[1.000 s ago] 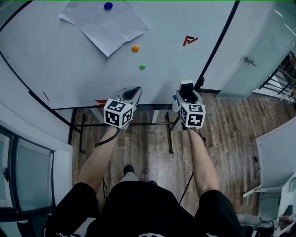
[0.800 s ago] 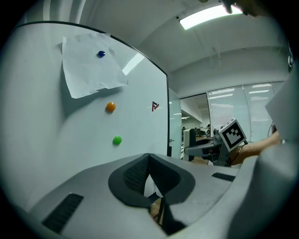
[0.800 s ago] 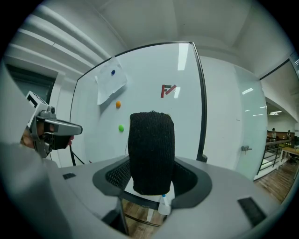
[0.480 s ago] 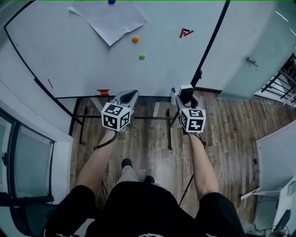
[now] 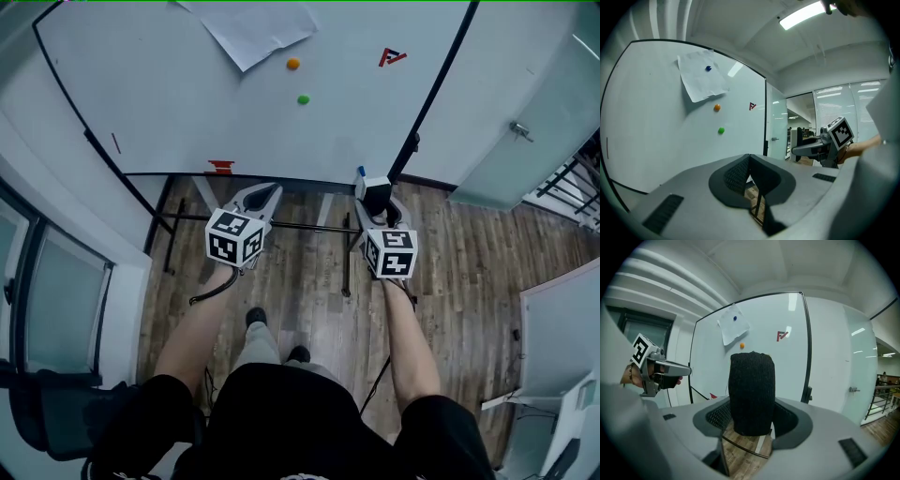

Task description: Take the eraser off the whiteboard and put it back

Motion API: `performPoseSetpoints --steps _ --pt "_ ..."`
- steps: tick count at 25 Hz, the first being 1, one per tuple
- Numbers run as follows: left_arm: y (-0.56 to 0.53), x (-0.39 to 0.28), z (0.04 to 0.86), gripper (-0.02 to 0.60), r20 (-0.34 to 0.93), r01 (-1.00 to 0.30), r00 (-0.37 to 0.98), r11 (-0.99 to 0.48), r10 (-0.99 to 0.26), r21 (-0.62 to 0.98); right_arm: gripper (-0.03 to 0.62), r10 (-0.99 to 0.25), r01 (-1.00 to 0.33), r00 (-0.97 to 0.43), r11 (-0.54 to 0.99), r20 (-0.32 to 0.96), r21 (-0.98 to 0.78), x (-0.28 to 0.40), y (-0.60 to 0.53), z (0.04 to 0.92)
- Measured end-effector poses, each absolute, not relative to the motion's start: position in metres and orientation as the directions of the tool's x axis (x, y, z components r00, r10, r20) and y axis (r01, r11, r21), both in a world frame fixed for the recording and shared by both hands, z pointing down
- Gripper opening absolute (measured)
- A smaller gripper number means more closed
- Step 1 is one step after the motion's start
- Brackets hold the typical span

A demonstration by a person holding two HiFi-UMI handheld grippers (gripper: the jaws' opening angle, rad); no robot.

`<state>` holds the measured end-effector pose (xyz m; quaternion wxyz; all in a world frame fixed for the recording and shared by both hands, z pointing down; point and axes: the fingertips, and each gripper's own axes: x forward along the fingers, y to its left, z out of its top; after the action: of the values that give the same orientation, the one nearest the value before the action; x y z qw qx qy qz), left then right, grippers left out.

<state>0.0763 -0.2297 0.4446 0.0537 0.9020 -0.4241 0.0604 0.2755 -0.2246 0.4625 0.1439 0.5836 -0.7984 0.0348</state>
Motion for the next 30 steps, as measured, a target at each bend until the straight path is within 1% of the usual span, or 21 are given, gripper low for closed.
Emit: performPoseSetpoints --steps 14,30 --pt "-0.198 0.053 0.463 0.021 0.178 -0.804 0.592 -0.592 -0.786 0.060 0.258 -0.897 -0.923 -0.327 0.371 0.297 0.105 0.253 -0.195 0.481" --pt "-0.194 0.054 0.464 0.021 0.182 -0.809 0.585 -0.585 -0.790 0.057 0.259 -0.887 -0.915 -0.347 0.391 0.305 0.097 0.252 -0.194 0.487"
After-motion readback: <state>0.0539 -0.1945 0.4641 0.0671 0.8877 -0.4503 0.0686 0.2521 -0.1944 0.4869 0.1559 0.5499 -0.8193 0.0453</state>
